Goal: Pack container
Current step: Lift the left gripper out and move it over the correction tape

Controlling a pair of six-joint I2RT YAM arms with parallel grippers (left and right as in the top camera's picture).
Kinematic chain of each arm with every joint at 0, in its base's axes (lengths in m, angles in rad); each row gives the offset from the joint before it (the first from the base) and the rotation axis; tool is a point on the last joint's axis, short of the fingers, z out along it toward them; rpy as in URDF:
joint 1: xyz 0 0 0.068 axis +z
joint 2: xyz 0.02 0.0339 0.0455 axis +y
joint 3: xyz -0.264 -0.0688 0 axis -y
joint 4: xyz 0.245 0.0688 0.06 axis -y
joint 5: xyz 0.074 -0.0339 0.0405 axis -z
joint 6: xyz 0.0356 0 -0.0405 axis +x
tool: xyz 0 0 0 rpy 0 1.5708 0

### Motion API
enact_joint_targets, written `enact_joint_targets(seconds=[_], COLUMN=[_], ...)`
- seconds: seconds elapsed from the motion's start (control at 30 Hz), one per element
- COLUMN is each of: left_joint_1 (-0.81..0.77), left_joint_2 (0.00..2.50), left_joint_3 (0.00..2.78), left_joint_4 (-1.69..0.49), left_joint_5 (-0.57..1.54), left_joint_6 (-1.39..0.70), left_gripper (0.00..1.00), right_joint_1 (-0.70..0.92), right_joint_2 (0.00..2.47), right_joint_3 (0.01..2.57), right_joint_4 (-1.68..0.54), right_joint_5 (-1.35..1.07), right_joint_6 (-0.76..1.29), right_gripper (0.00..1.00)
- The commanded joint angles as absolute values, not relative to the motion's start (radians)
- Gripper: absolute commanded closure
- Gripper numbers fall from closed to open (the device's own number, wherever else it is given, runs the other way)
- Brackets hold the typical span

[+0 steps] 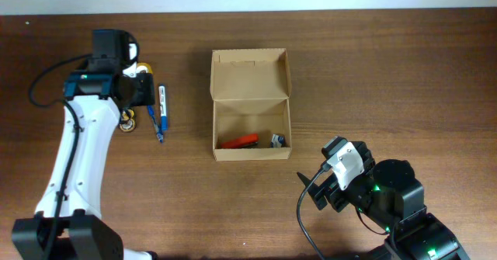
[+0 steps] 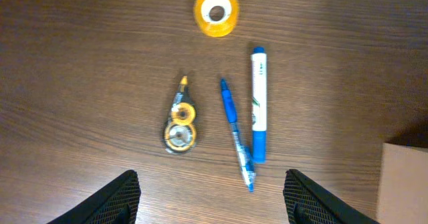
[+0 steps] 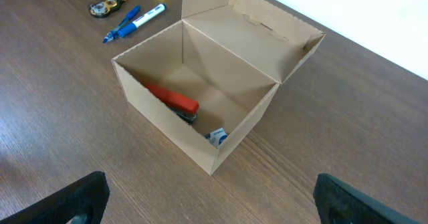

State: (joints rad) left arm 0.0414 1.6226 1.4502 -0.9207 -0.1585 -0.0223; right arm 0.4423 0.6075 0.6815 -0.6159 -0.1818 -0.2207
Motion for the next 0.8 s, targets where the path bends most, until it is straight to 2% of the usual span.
enact_joint_targets(seconds=[0.0, 0.57, 0.77], left_joint_1=[0.077, 0.150, 0.199], left_joint_2=[1.650, 1.679, 1.678], left_joint_3=[1.450, 1.395, 1.239], left_joint_4=[-0.922, -0.965, -0.824], left_joint_5=[-0.101, -0.041, 0.011], left_joint_6=[0.043, 0.167, 0.191], left_gripper=[0.32, 0.32, 0.32], right_joint_1=[0.451, 0.451, 0.451], right_joint_2=[0.609, 0.609, 0.609], right_joint_3=[0.678, 0.678, 0.678], right_joint_4=[-0.613, -0.613, -0.613], right_joint_5=[-0.172, -0.172, -0.172], right_joint_6=[-0.225, -0.225, -0.225], right_gripper=[0.01, 0.01, 0.01])
